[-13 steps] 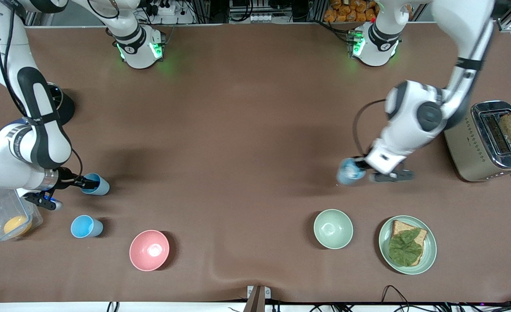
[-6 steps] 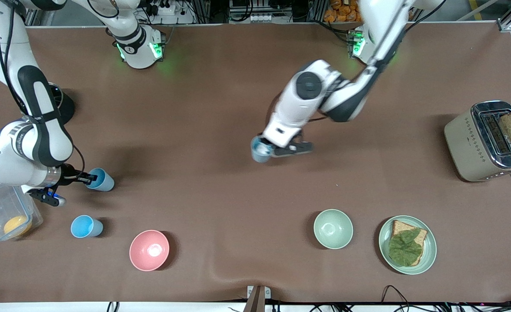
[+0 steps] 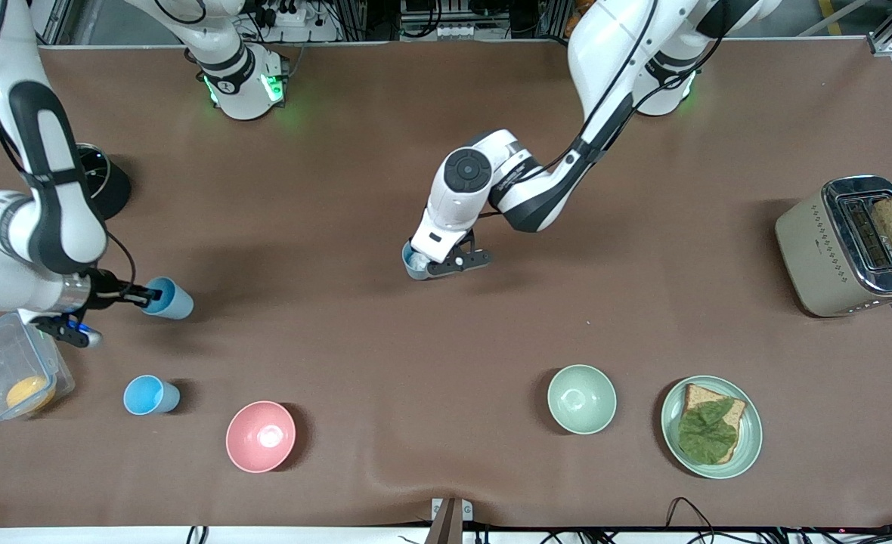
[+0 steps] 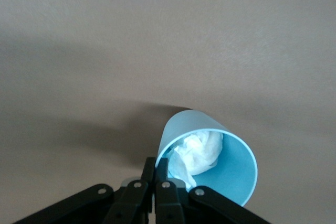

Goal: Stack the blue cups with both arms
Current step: 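Carry the tissue cup to mid-table with the left gripper while the right gripper lifts, then release the tissue cup with the left gripper while the right gripper brings its cup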

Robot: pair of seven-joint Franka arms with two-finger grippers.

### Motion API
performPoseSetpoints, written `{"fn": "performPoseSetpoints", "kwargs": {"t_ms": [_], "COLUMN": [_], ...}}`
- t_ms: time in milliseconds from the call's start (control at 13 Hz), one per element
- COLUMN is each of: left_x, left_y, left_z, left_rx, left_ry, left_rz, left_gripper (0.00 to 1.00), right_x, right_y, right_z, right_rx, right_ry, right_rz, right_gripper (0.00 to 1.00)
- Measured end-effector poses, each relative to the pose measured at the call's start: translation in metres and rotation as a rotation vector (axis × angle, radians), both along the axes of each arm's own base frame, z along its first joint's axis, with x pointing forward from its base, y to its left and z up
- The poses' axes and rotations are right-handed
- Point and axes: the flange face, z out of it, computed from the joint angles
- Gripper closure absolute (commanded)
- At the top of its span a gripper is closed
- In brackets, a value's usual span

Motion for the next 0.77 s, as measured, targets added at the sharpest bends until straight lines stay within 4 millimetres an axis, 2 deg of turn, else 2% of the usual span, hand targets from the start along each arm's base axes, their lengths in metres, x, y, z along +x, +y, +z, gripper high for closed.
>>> {"fn": "performPoseSetpoints", "kwargs": {"t_ms": [77, 231, 385, 462, 538, 615, 692, 769], "left_x": [-0.001, -0.003, 0.004, 0.007, 0.011, 0.013, 0.018, 0.024], "left_y": [-0.003, -0.007, -0.008, -0.007, -0.004, 0.003, 0.016, 0.038], "left_z": [0.002, 0.004, 0.022, 0.041, 0.070, 0.109, 0.153, 0.198], "left_rx": [0.000, 0.001, -0.007, -0.003, 0.007, 0.016, 0.026, 0.044], "left_ry": [-0.002, 0.001, -0.009, -0.014, -0.023, -0.043, -0.075, -0.109], "left_rz": [0.012, 0.054, 0.089, 0.094, 0.096, 0.100, 0.111, 0.129], "left_gripper": [0.00, 0.00, 0.00, 0.00, 0.00, 0.00, 0.00, 0.00], "right_x": [-0.004, -0.009, -0.014, -0.018, -0.024, -0.030, -0.039, -0.048], "right_y": [0.007, 0.036, 0.084, 0.114, 0.147, 0.183, 0.219, 0.254], "right_z": [0.016, 0.044, 0.064, 0.071, 0.078, 0.084, 0.089, 0.093], "right_rx": [0.009, 0.014, -0.006, -0.014, -0.011, -0.011, -0.019, -0.036], "right_ry": [0.016, 0.052, 0.097, 0.124, 0.150, 0.169, 0.182, 0.187], "right_rz": [0.004, -0.002, -0.019, -0.027, -0.037, -0.055, -0.076, -0.094], "right_gripper": [1.00, 1.00, 1.00, 1.00, 1.00, 1.00, 1.00, 1.00]}}
